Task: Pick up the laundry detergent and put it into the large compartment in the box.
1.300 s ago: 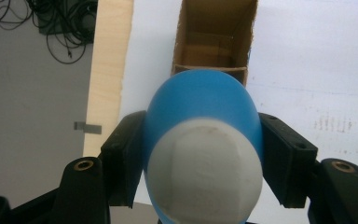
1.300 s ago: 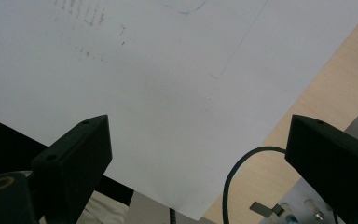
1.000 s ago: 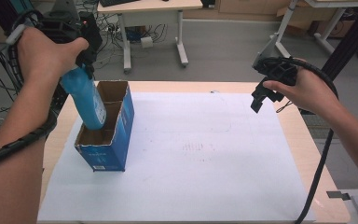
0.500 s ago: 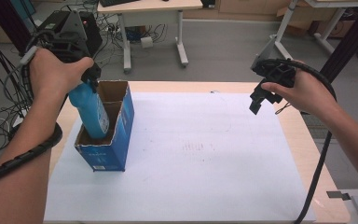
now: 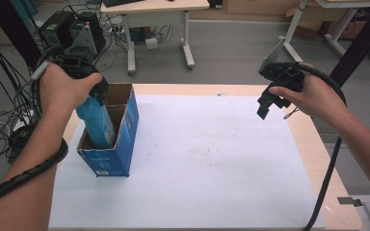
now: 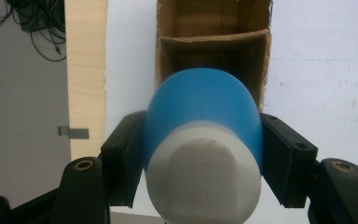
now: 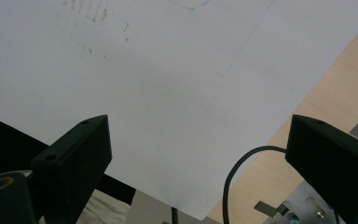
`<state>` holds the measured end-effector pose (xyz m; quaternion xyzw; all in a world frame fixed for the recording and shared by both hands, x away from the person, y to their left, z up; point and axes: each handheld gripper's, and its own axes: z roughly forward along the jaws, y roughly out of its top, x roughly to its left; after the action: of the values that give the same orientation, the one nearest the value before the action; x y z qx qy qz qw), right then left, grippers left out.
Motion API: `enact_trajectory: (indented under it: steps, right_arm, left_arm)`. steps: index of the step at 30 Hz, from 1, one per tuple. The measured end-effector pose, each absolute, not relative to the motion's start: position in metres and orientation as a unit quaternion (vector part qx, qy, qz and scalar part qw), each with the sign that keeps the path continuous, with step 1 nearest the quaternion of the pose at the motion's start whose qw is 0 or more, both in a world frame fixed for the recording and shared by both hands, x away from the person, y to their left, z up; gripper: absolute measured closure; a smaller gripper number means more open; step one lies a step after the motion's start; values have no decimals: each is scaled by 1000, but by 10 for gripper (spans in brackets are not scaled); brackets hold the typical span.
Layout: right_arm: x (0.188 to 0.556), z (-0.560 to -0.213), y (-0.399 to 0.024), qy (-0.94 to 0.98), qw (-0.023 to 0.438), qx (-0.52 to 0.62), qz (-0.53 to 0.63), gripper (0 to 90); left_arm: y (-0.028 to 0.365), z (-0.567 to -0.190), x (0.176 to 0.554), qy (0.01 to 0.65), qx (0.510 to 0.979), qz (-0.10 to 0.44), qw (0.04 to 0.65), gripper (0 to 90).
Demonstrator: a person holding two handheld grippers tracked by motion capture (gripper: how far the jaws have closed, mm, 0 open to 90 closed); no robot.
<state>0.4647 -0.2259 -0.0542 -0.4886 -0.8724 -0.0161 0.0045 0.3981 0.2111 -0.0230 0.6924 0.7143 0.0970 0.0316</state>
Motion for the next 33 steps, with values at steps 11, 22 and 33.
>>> enact_trajectory:
  steps: [11, 22, 33]
  right_arm:
    - [467, -58, -226, -872, 7, -490, -12, 70]
    - [469, -62, -226, -872, 12, -489, -12, 70]
    - [470, -63, -228, -871, 13, -491, -10, 70]
  left_arm:
    - [209, -48, 400, 702, 705, 98, 29, 381]
    - [208, -71, 403, 699, 709, 95, 23, 381]
    - [208, -89, 407, 700, 708, 91, 16, 382]
